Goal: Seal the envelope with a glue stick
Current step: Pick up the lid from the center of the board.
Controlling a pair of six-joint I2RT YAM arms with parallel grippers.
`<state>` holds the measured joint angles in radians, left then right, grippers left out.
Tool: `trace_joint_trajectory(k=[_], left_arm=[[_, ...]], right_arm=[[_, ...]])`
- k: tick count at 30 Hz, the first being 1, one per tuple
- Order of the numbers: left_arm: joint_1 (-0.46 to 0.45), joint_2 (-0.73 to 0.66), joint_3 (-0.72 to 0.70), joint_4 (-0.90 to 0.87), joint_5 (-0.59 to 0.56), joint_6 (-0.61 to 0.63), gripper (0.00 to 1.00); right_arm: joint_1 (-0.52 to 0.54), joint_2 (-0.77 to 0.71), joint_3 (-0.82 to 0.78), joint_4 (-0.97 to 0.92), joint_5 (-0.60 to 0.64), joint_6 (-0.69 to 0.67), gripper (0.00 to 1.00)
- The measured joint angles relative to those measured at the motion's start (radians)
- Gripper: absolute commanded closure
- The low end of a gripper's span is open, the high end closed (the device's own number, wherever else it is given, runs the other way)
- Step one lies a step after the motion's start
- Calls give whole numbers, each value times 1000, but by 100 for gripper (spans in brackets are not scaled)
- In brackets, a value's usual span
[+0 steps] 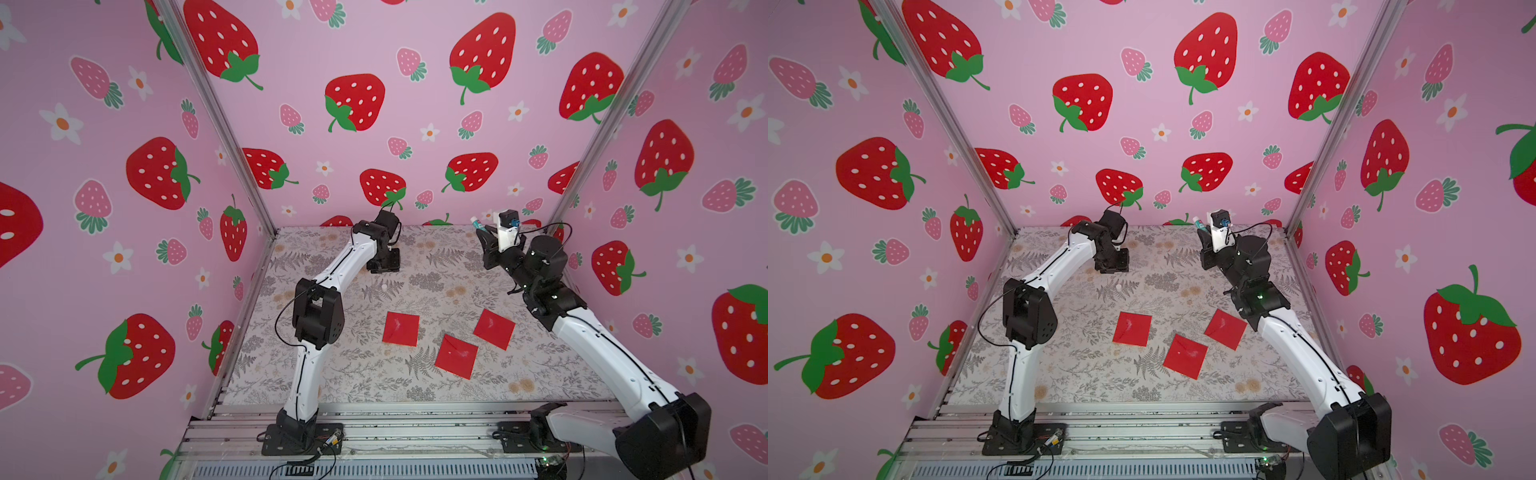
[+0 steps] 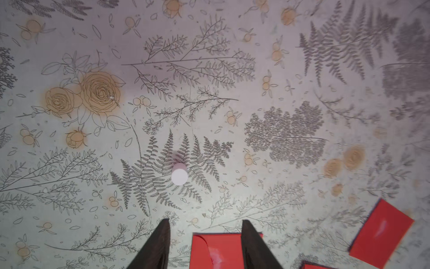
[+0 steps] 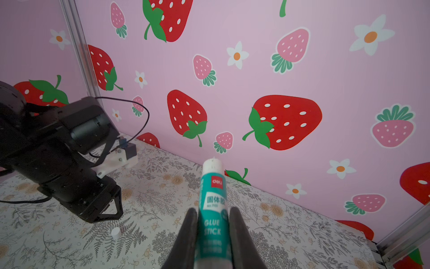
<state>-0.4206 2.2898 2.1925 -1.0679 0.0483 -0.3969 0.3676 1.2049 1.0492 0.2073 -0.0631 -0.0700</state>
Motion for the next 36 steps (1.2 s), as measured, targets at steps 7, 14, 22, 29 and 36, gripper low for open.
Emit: trace_joint_trajectory(k=[7, 14, 22, 29, 36], left_arm=[[5, 127, 90, -63, -37, 0, 52], [11, 185, 96, -68, -35, -5, 58], [13, 201, 74, -65, -21, -15, 63], [13, 203, 74, -65, -12, -14, 70], [16, 203, 69, -62, -12, -10, 73]], right_arm=[[-11, 0, 0, 0, -16, 9, 99], [-14, 0, 0, -3, -24, 19, 100], [-15, 6, 0, -23, -39, 24, 100], [-15, 7, 0, -35, -45, 33, 100], [-15, 7, 0, -42, -57, 48, 100]])
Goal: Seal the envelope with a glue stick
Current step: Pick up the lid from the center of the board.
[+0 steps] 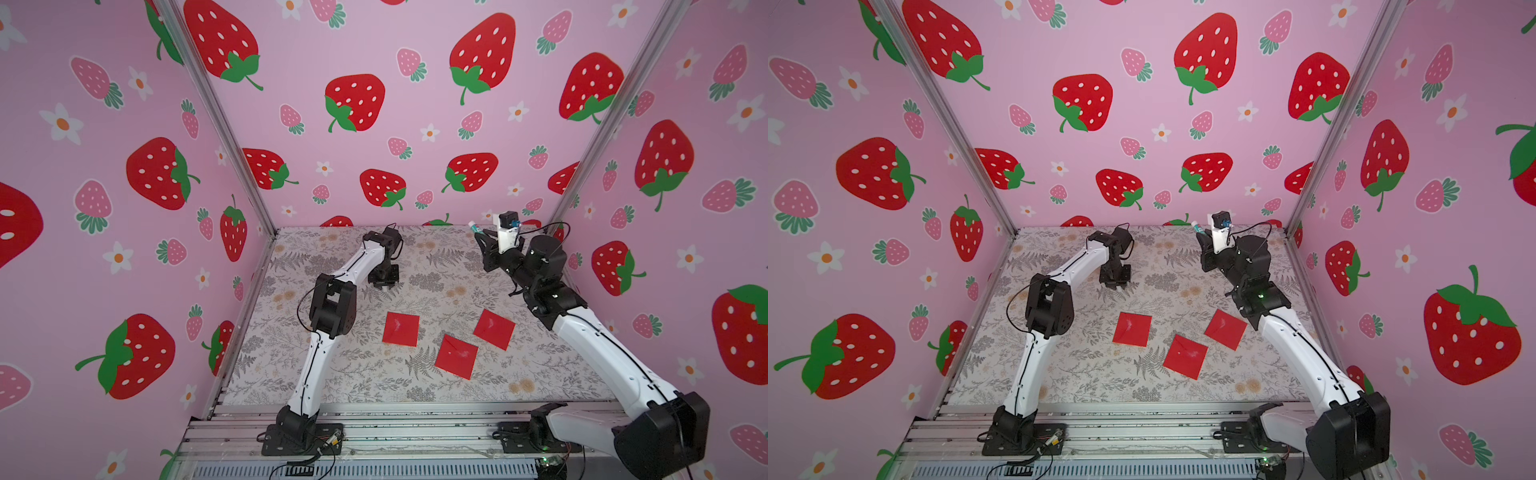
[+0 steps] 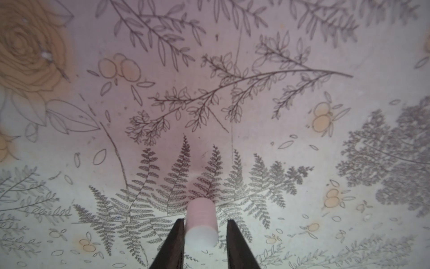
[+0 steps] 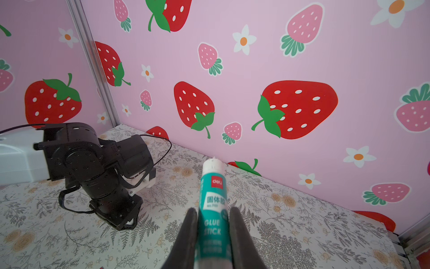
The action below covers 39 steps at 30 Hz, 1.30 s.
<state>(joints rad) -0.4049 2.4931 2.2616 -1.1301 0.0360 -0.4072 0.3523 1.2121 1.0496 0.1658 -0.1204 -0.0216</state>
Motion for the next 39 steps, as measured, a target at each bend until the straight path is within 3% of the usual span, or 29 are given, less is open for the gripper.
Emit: trace_joint_trajectory(k=[9, 16, 20, 22, 29, 39], left_arm=[[2, -10, -19, 13, -1, 16, 85], [2, -168, -213, 104, 45, 35, 90], [6, -382, -377, 235, 159, 63, 100], [8, -486, -434, 301, 223, 73, 100], [29, -847, -680, 665, 524, 67, 100], [38, -1098, -846, 1054, 858, 12, 100]], right_arm=[[0, 7, 9, -13, -21, 11, 100], [0, 7, 17, -40, -98, 29, 95], [0, 9, 39, -66, -189, 26, 95], [0, 9, 46, -65, -226, 25, 100], [0, -39, 47, -66, -370, 24, 100], [4, -129, 47, 52, -589, 64, 100]])
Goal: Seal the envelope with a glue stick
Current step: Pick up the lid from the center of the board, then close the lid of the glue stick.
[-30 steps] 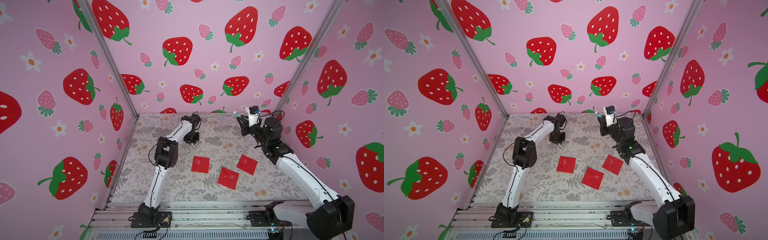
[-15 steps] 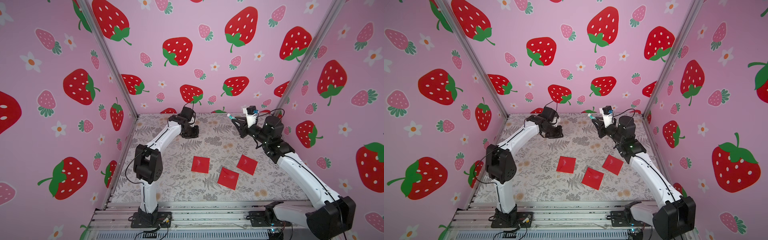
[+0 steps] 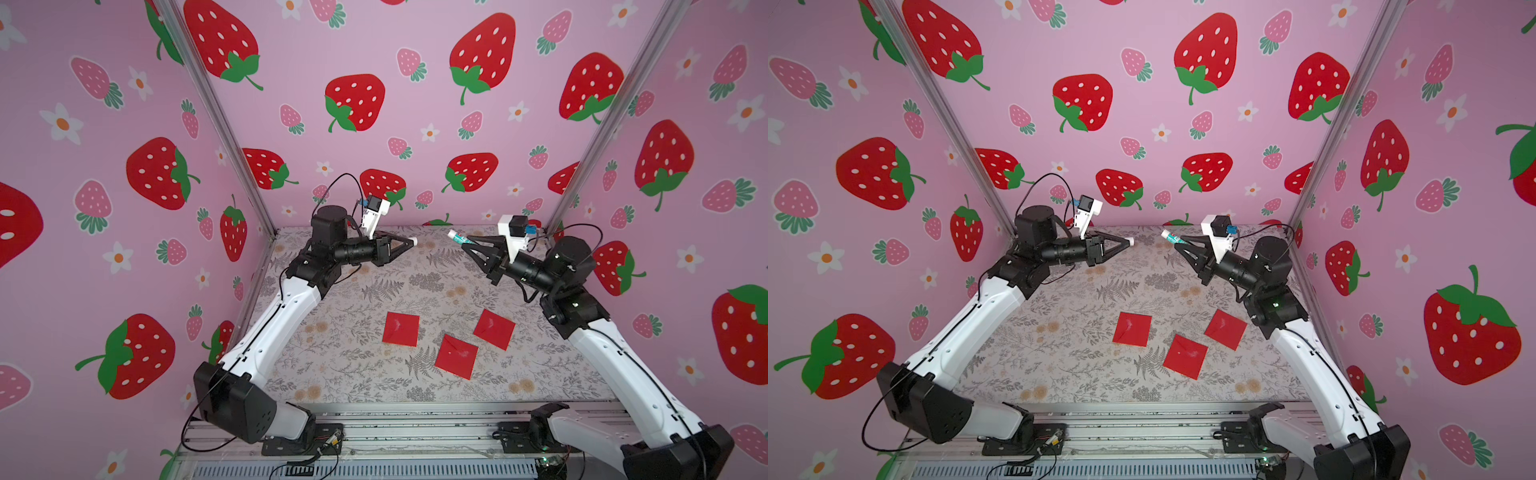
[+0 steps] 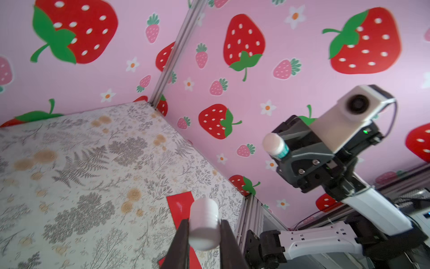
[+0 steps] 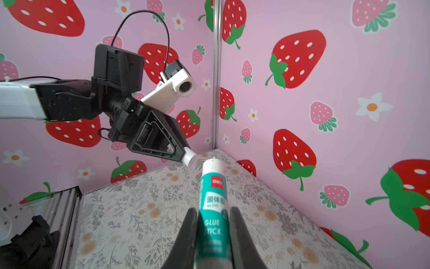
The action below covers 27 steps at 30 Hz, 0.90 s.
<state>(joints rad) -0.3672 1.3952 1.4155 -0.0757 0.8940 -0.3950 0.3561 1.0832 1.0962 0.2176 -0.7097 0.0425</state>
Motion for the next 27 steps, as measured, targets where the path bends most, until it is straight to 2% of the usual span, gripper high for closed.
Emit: trace_joint_trajectory(k=[5, 10, 15, 27], left_arm=[[-24, -87, -27, 139, 80, -19, 100], [-72, -106, -27, 233, 125, -29, 100], [-104, -105, -27, 237, 156, -18, 100], [-110, -106, -27, 237, 174, -12, 100]], right_arm=[[36, -33, 0, 76, -75, -31, 100], [95, -19, 12, 109, -121, -50, 100], [138, -13, 17, 128, -132, -66, 100], [153, -8, 35, 97, -161, -103, 100]])
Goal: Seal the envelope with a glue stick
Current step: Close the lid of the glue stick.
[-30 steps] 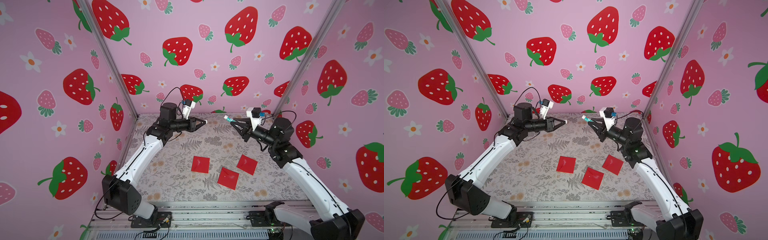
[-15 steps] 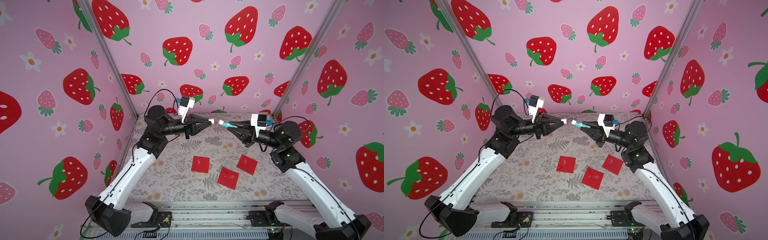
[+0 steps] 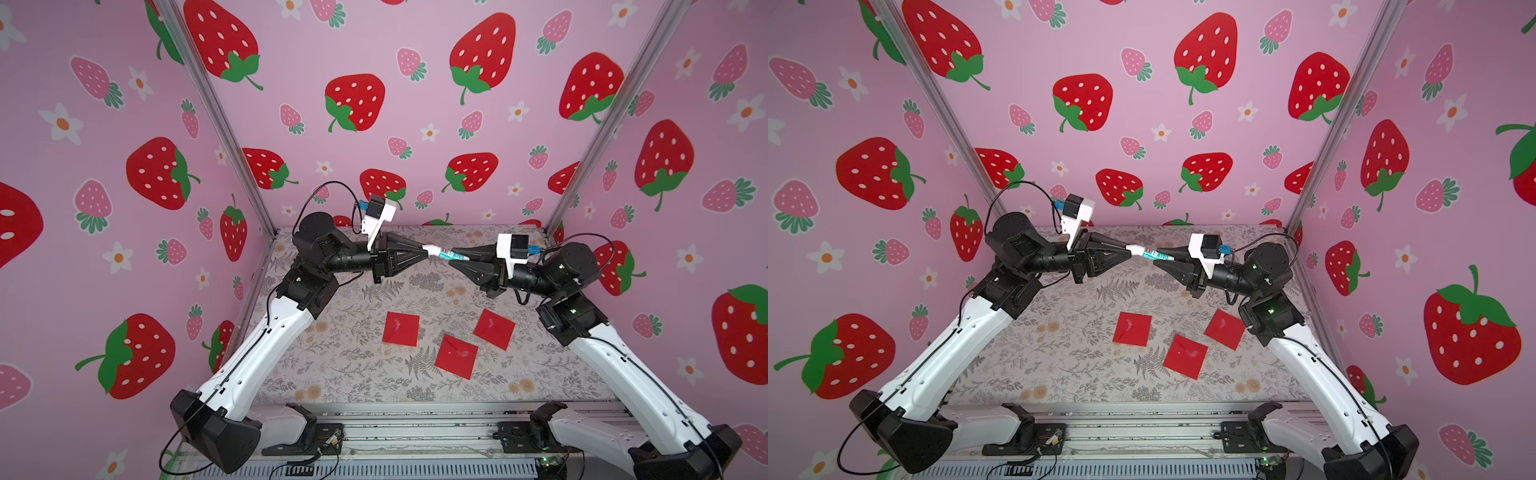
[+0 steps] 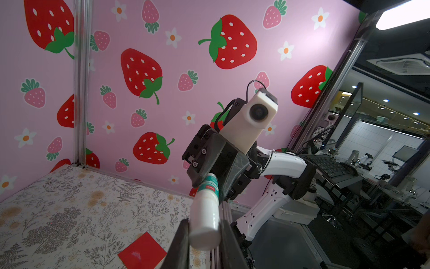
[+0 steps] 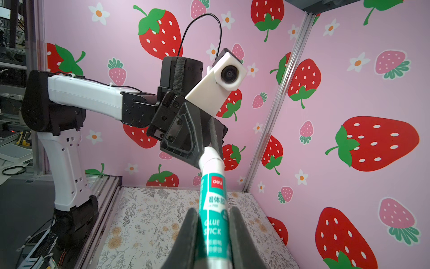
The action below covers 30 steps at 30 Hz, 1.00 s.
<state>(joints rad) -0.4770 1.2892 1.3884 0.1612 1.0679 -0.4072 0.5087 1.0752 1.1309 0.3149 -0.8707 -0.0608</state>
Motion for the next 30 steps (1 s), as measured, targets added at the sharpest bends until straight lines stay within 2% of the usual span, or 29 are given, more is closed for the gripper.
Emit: trace_joint_trajectory(k=[7, 13, 27, 29, 30], left_arm=[[-2, -4, 6, -15, 58, 12, 100], [-31, 10, 92, -177, 111, 118, 100], [-65, 55, 214, -435, 64, 293, 100], [-65, 53, 215, -463, 39, 315, 96], [-65, 51, 215, -475, 23, 328, 88]], right_arm=[[9, -4, 40, -106, -45, -77, 100], [26, -13, 114, -261, -76, -162, 100], [31, 3, 162, -377, -60, -195, 100], [33, 3, 162, -391, -40, -197, 100], [35, -1, 160, -394, -25, -198, 100]])
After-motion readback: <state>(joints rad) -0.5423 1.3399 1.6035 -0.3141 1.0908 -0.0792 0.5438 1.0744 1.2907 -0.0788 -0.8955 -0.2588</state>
